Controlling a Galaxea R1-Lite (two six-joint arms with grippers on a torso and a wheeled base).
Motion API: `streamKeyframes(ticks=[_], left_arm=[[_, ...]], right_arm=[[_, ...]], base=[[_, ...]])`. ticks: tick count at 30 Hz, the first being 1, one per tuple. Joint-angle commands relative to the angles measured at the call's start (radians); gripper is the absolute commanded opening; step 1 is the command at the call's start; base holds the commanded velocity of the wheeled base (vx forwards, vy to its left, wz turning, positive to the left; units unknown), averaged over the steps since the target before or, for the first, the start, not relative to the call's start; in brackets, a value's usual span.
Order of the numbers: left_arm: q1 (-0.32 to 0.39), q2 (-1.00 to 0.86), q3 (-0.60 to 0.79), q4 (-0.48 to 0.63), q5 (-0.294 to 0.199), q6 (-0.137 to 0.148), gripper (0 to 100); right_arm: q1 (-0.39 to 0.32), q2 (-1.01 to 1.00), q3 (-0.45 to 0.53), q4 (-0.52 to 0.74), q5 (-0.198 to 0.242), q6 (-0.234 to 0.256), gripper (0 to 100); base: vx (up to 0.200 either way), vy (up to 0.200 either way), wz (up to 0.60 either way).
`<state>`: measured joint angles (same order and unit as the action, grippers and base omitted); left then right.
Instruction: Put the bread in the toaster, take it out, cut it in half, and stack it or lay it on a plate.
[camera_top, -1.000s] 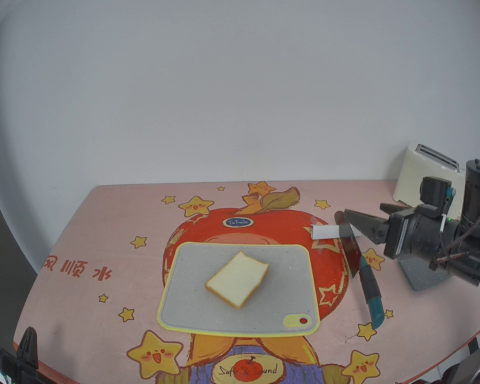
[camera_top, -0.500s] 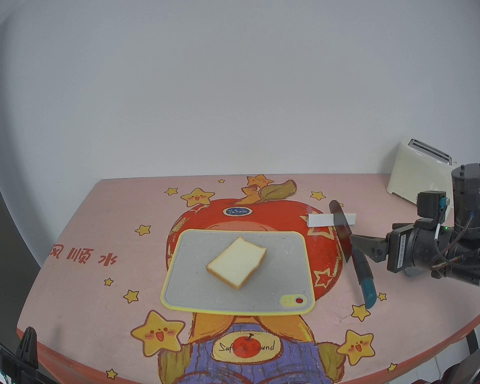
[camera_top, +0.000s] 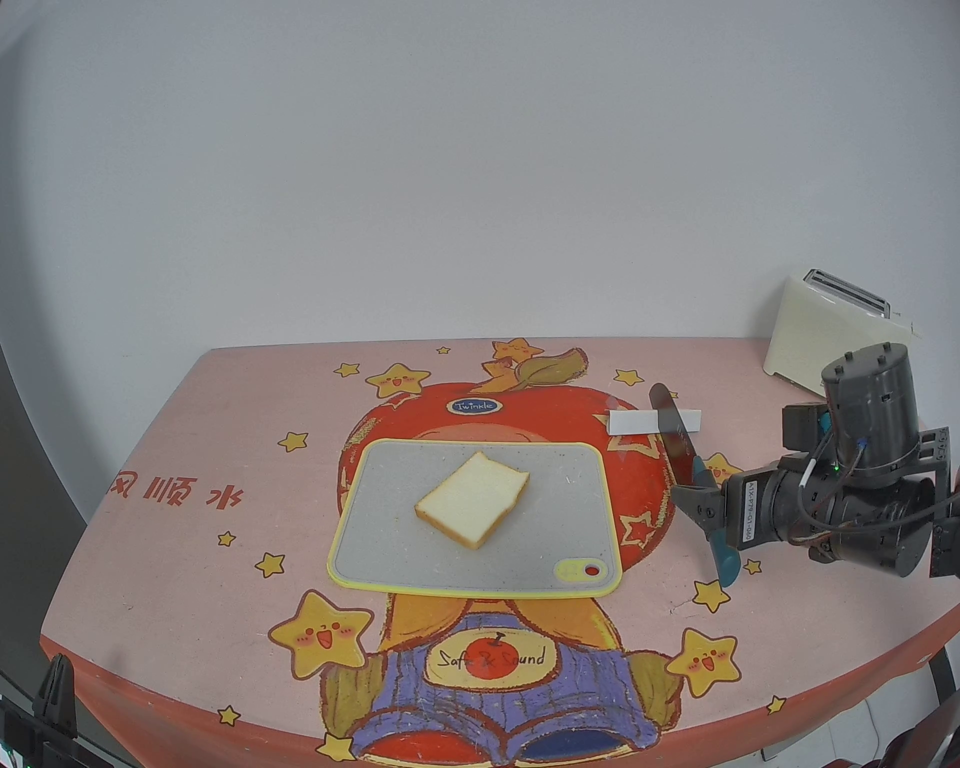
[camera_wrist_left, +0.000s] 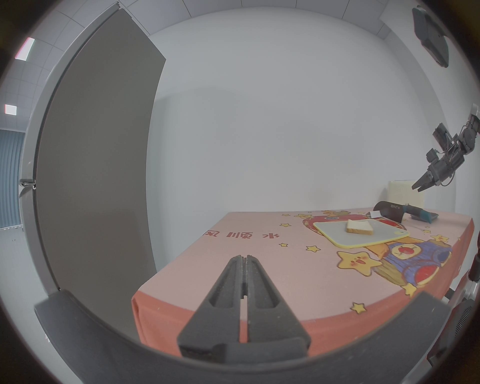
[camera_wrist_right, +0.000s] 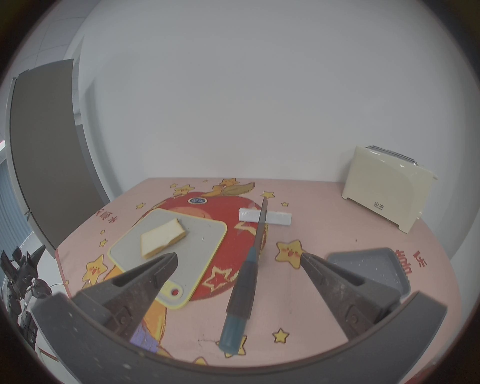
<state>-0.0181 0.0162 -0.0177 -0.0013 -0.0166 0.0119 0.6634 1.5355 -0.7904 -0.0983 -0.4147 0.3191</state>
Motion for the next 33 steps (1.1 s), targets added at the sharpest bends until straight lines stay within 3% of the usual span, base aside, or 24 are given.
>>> streamKeyframes(ticks=[1,10,15,20,33], left_arm=[[0.0,-0.001,0.018,0.0,0.0,0.0,0],[0.0,-0.001,0.018,0.0,0.0,0.0,0],[0.0,-0.002,0.018,0.0,0.0,0.0,0],[0.0,-0.002,0.018,0.0,0.0,0.0,0],[0.0,-0.001,0.018,0.0,0.0,-0.001,0]], right_arm=[[0.002,0.051,-0.009,-0.001,-0.018,0.003,100],[0.002,0.094,-0.03,-0.001,-0.023,0.006,100],[0.002,0.117,-0.052,-0.001,-0.026,0.038,100],[0.002,0.14,-0.056,-0.001,-0.046,0.041,100],[-0.005,0.166,-0.072,-0.003,-0.047,0.041,100]], base=[[0.0,0.0,0.0],[0.0,0.0,0.0],[0.0,0.0,0.0],[0.0,0.0,0.0],[0.0,0.0,0.0]])
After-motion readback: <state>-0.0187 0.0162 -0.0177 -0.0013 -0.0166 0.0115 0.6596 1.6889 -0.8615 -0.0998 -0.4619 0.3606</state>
